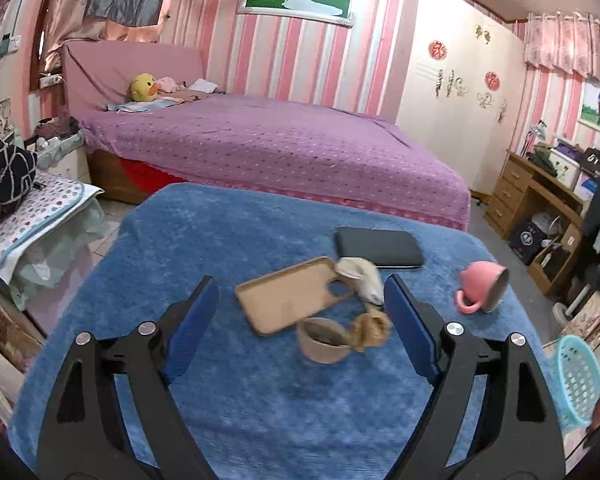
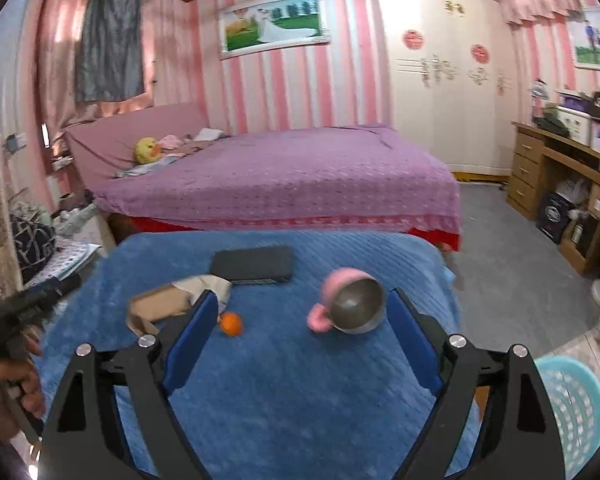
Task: Collect trash
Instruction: 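Move both open tools back over the blanket, then grasp the beige paper cup with the left tool while the right tool grasps the brown paper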
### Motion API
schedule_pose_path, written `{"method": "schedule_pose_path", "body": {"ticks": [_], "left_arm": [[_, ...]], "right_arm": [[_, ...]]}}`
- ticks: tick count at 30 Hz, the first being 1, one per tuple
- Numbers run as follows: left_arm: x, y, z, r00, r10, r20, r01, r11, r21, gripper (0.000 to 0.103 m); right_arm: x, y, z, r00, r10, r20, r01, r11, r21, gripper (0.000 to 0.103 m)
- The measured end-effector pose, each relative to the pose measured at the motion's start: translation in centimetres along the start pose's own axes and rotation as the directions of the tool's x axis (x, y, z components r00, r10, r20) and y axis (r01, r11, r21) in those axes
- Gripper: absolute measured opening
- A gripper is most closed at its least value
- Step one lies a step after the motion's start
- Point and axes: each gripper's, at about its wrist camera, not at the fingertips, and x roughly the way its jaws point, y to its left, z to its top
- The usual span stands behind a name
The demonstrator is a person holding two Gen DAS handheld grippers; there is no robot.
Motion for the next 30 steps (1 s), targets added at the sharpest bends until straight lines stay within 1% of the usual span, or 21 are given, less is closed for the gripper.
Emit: {"method": "schedule_pose_path", "body": {"ticks": [2,4,5,7,9,10,12,15,18,20,22,26,28,30], "left_arm": [[0.5,1.6,0.2,1.0,0.025,-0.007,-0.025,0.999,-0.029,0.083],[0.9,3.6,0.0,0.999,0.041,-0.02,-0.042,0.996,-0.079,0.083],[1.2,4.5,-0.3,0.998,0.054,-0.03,-0.057,0.994,-0.098,0.083],[1.9,5.7,-0.6,0.994,0.093,-0.055,-0.099,0.989,-0.112,0.084],[3.0,6.1,-1.0,0.992,0.102,-0.078,-0.11,0.988,-0.107,0.084],[3.5,5.8,-1.2,0.991,0.097,-0.09,-0.106,0.99,-0.095,0.084],[4.5,5.1,-1.8,0.991,0.084,-0.106,-0.092,0.993,-0.07,0.084],[6.1,2.9,-2.7,0.991,0.028,-0.134,-0.032,0.999,-0.025,0.084],[7.7,0.9,-3.5,0.987,-0.005,-0.159,0.006,1.0,0.009,0.085],[8.0,-0.2,-4.4,0.985,-0.013,-0.17,0.011,1.0,-0.011,0.089],[8.5,-0.9,-5.1,0.982,-0.026,-0.185,0.022,0.999,-0.023,0.089],[9.9,-1.9,-5.5,0.979,-0.005,-0.203,0.01,1.0,0.022,0.088],[10.7,-2.0,-5.7,0.975,-0.005,-0.224,0.01,1.0,0.02,0.088],[11.4,-2.0,-6.0,0.969,0.0,-0.246,0.006,1.0,0.022,0.08]], "right_arm": [[0.6,1.2,0.7,0.998,0.053,0.013,-0.053,0.999,-0.011,0.085],[1.0,1.3,0.2,0.997,0.072,0.028,-0.072,0.997,0.006,0.085],[1.4,1.2,-0.6,0.997,0.079,0.026,-0.08,0.997,0.023,0.088],[3.0,0.7,-2.5,0.996,0.078,-0.035,-0.076,0.996,0.052,0.088],[5.0,-0.3,-4.2,0.989,0.079,-0.127,-0.064,0.991,0.116,0.088],[5.6,-0.8,-4.5,0.987,0.085,-0.14,-0.064,0.987,0.145,0.088],[6.2,-0.8,-4.6,0.987,0.068,-0.142,-0.049,0.99,0.136,0.088],[6.9,-0.1,-4.8,0.985,0.084,-0.151,-0.069,0.992,0.105,0.088],[7.8,0.3,-5.1,0.979,0.105,-0.175,-0.087,0.99,0.108,0.088],[8.5,1.0,-4.9,0.975,0.115,-0.189,-0.099,0.991,0.093,0.088],[9.2,1.7,-5.2,0.969,0.135,-0.208,-0.12,0.989,0.083,0.088],[10.5,3.0,-5.5,0.96,0.151,-0.235,-0.138,0.988,0.07,0.088],[11.1,3.8,-5.6,0.959,0.142,-0.244,-0.136,0.99,0.042,0.088],[11.8,4.5,-5.8,0.959,0.131,-0.253,-0.132,0.991,0.013,0.088]]}}
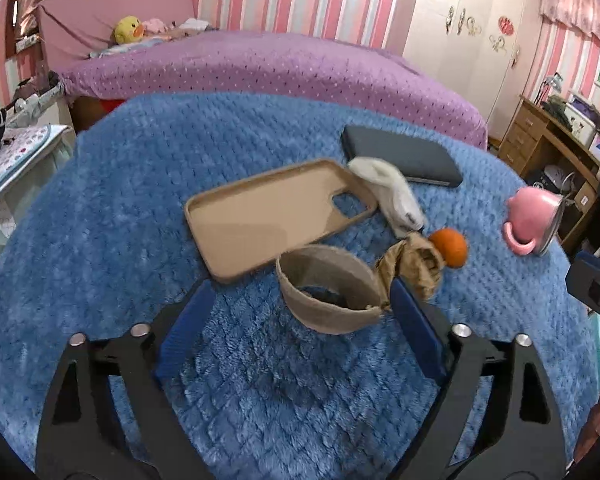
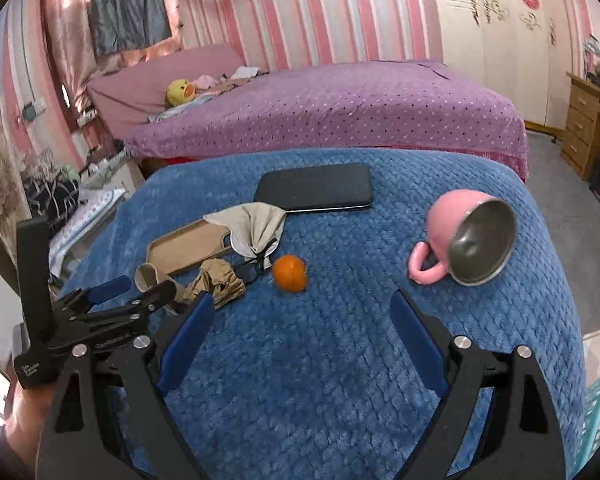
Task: Collect trash
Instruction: 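Grasp the beige paper cup with the left tool while the right tool grasps the brown paper, then lift the paper cup and brown paper off the blanket with both tools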
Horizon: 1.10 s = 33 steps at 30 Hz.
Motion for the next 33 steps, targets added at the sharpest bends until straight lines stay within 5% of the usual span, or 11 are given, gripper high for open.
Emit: {"method": "schedule_pose_path", "body": {"ticks": [3,5,19,24,26,33], "left_arm": [[0.9,0.0,0.1,0.999,-0.036,-0.031,0.036,0.999,0.0,0.046],[0.7,0.0,0.2,0.999,-0.049,-0.024,0.049,0.999,0.002,0.042],[-3.3,5.2,2.1,0.998,0.007,0.07,0.0,0.996,-0.09,0.041],[-3.6,5.4,2.1,0.997,-0.001,0.073,0.007,0.996,-0.085,0.041],[-3.8,5.4,2.2,0.997,-0.009,0.075,0.015,0.996,-0.086,0.041],[-5.1,4.2,2.3,0.995,-0.044,0.093,0.05,0.997,-0.063,0.041]], "right_arm": [[1.3,0.7,0.0,1.0,-0.009,-0.013,0.008,1.0,-0.02,0.088],[2.1,0.9,0.0,1.0,-0.012,-0.023,0.012,1.0,-0.019,0.088],[7.8,6.7,0.2,0.995,0.064,-0.077,-0.068,0.996,-0.051,0.086],[10.9,7.7,-0.3,0.99,0.048,-0.131,-0.055,0.997,-0.046,0.071],[11.3,7.9,-0.3,0.989,0.052,-0.137,-0.059,0.997,-0.047,0.053],[5.9,6.8,0.0,0.996,0.083,-0.039,-0.084,0.996,-0.042,0.051]]}}
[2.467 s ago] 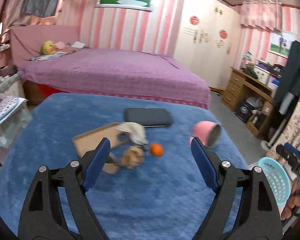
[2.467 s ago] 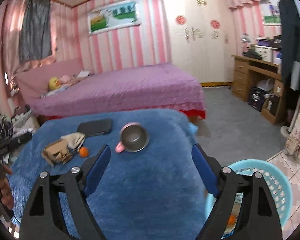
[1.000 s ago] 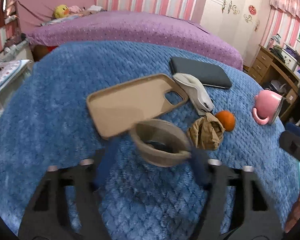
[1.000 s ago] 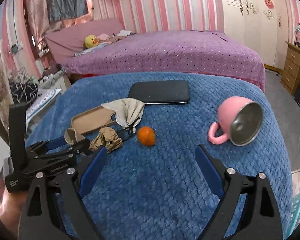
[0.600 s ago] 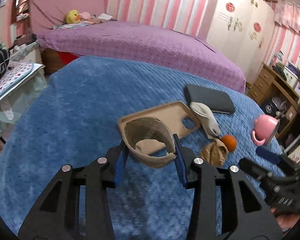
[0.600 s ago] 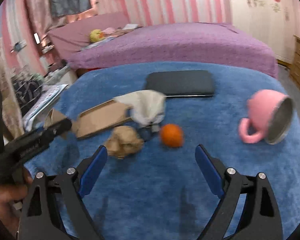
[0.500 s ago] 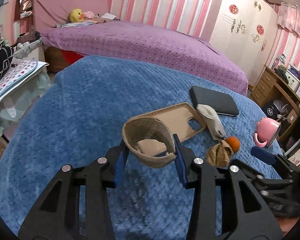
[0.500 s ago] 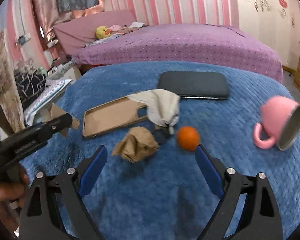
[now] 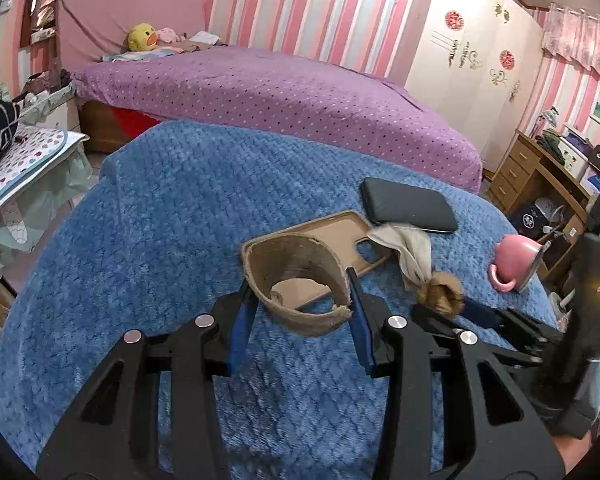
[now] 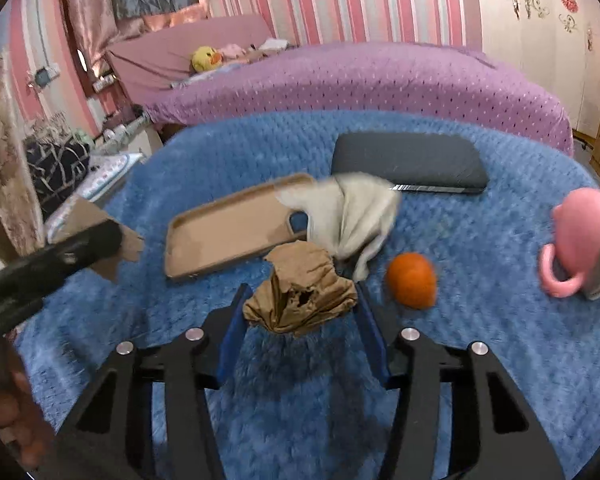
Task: Collect trash
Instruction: 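Lift the paper cup and brown paper off the blanket with both tools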
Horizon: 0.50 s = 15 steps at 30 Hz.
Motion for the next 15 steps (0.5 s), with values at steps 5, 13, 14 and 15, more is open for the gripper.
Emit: {"method": "schedule_pose_path", "body": {"ticks": [5,13,14,15], "left_arm": [[-2.5,-2.0,0.1,0.998,-0.048,0.035,0.047,0.999,0.013,0.041],[-5.9,-7.4,-1.7,0.99,-0.128,0.065,0.121,0.987,0.104,0.041],[-6.3,-7.9,-2.0,0.988,-0.142,0.066,0.134,0.985,0.111,0.041],[-6.6,-8.4,-2.2,0.986,-0.151,0.068,0.142,0.983,0.116,0.041]], "right_arm": [[-6.1,-1.1,-0.2,0.996,-0.005,0.088,0.005,1.0,0.005,0.051],[-14.4,-3.1,-1.0,0.977,-0.056,0.204,0.054,0.998,0.012,0.052],[-15.2,-3.3,-1.1,0.974,-0.067,0.215,0.066,0.998,0.01,0.052],[-16.0,-3.6,-1.3,0.971,-0.078,0.225,0.078,0.997,0.009,0.052]]}}
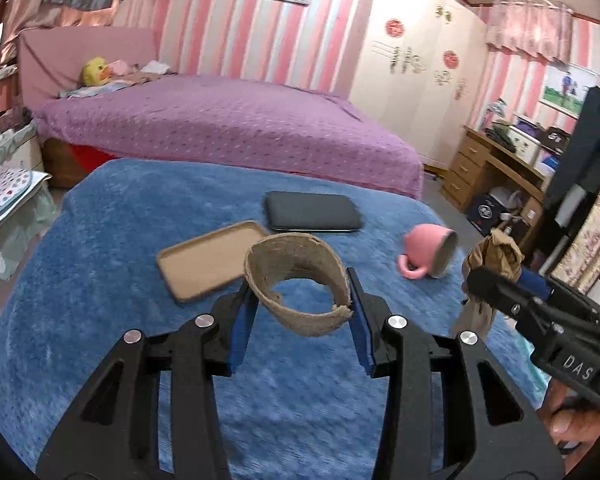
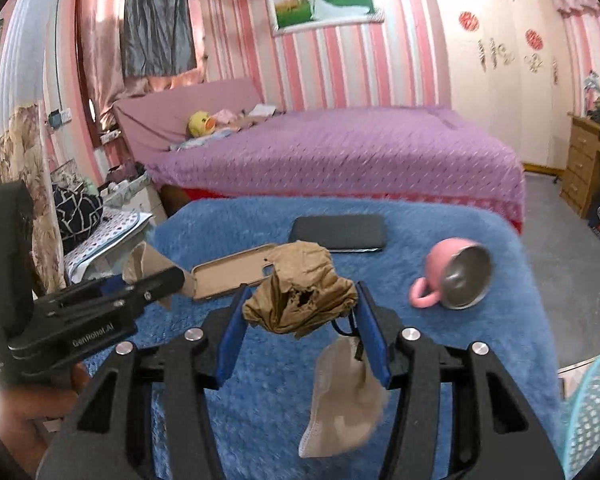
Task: Collect trash
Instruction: 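Lift the paper cup and brown paper off the blanket with both tools, then carry both items over the basket and open the right tool to drop the brown paper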
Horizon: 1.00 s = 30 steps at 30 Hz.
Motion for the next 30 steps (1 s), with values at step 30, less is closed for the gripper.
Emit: {"method": "schedule_pose_path", "body": {"ticks": [30], "left_arm": [[0.3,-6.5,-0.7,0.999,-0.035,0.017,0.034,0.999,0.035,0.042]], "right_arm": [[-7.9,-9.2,0.6,0.993,-0.06,0.097,0.05,0.994,0.102,0.052]]}}
